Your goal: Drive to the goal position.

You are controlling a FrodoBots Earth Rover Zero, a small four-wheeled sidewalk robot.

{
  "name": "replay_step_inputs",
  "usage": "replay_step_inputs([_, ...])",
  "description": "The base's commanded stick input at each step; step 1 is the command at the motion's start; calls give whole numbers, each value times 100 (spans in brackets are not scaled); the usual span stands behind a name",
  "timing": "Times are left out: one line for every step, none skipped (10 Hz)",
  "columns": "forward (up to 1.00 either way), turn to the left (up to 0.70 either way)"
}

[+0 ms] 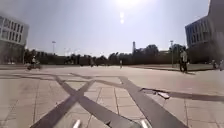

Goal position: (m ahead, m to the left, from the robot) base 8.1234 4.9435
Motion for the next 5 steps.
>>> replay_step_inputs([70,2])
replay_step_inputs([70,2])
replay_step_inputs([70,2])
replay_step_inputs([70,2])
replay_step_inputs([70,2])
